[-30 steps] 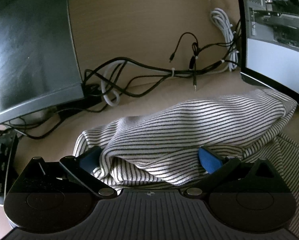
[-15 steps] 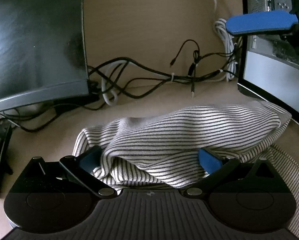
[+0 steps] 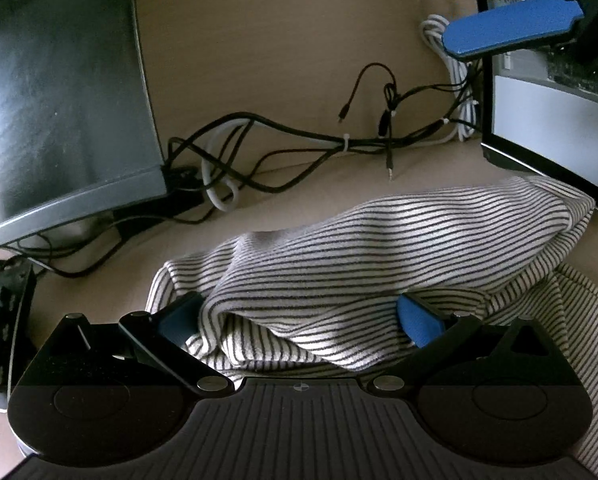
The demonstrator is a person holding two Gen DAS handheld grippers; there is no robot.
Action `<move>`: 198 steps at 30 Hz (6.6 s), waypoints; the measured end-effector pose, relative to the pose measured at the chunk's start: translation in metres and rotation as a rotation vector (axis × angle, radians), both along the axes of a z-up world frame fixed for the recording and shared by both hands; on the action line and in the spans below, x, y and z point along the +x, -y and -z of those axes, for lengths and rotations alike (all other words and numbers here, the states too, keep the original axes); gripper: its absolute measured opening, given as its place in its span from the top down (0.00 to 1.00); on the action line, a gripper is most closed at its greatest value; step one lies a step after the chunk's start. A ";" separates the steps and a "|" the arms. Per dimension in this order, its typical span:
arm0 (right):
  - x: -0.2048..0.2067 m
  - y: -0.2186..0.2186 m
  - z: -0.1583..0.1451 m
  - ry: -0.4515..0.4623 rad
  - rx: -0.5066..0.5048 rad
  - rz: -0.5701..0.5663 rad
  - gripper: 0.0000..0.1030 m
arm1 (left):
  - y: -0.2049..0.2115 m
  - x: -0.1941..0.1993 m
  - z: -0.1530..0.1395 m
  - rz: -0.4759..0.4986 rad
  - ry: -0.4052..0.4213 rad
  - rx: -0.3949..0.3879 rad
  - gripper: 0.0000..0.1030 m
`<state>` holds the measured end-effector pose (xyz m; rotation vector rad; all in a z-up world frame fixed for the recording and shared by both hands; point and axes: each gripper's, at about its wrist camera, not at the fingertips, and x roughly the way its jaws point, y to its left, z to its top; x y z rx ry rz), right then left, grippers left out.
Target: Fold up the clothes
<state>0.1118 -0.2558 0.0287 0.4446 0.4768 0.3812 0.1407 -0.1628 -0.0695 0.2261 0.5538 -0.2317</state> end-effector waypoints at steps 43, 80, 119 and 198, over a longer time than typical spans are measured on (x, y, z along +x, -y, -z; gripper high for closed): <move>0.003 -0.002 0.008 -0.038 -0.017 0.014 0.00 | 0.003 0.006 -0.001 0.028 0.007 0.034 0.00; -0.015 -0.004 -0.008 0.131 -0.032 0.084 0.00 | 0.015 0.017 0.001 0.038 -0.008 0.006 0.00; -0.022 0.075 0.086 -0.351 -0.141 0.328 0.00 | 0.009 -0.004 0.002 0.074 0.048 0.119 0.00; -0.009 0.076 0.077 -0.371 -0.237 0.164 0.42 | -0.125 0.011 -0.026 -0.135 -0.494 -0.463 0.29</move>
